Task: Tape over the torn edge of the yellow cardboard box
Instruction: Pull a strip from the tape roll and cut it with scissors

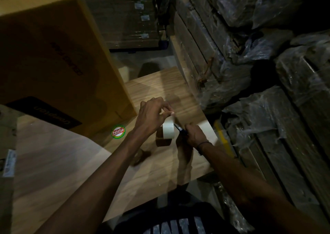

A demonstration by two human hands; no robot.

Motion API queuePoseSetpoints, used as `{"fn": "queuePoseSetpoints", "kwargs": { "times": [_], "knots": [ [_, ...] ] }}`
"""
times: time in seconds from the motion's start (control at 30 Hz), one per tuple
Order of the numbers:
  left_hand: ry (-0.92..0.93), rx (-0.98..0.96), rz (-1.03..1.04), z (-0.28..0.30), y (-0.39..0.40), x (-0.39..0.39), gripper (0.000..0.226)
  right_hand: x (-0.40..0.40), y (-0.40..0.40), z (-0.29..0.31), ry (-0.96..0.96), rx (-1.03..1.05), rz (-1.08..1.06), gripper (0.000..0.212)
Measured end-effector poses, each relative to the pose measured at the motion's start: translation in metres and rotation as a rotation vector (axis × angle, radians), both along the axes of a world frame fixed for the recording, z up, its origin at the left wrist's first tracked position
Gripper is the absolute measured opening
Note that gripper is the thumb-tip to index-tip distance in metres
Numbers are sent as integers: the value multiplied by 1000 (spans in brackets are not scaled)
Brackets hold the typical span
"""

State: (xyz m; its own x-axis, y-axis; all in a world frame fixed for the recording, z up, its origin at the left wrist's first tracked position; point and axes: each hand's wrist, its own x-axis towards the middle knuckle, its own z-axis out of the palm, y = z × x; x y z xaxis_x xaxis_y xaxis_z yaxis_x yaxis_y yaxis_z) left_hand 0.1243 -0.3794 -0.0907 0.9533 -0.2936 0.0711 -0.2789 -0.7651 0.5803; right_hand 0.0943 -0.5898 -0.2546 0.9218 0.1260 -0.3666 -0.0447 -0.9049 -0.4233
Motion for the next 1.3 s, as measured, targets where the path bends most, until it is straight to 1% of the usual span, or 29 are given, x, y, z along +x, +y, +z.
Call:
{"fn": "queuePoseSetpoints", "kwargs": {
  "times": [0.07,0.17,0.23,0.3,0.37,0.47,0.6,0.67,0.8,0.93,1.07,1.1,1.2,1.3],
  "knots": [
    [-1,-3,-6,0,0,0,8,4,-1,2,8,2,13,18],
    [5,-13,-8,1,0,1,7,11,-8,0,47,-35,12,24],
    [11,-17,-4,1,0,1,6,13,-12,3,60,-96,14,27],
    [11,-17,-5,1,0,0,7,12,-13,13,73,-135,-4,35],
    [16,-21,-5,1,1,0,8,12,-16,20,97,-129,-56,42],
    [19,-18,-10,3,1,0,8,17,-23,21,148,-116,-110,35],
    [25,-18,-12,3,0,-1,10,21,-30,37,121,-65,-109,28],
    [29,-19,-16,4,0,-2,9,23,-33,45,92,-31,-78,28],
    [25,6,-39,6,-2,-4,7,23,-44,48,51,-22,-4,38],
    [16,38,-63,6,-3,-5,7,11,-51,57,44,-22,64,37],
    [27,49,-76,7,-2,-4,8,-1,-61,65,63,5,148,51],
    [31,50,-81,6,-1,-4,8,-5,-65,65,60,8,173,51],
    [26,47,-100,2,1,-3,9,-12,-76,66,32,-34,252,53],
    [18,55,-103,1,2,-3,9,-12,-82,66,-5,-41,317,64]
  ]
}}
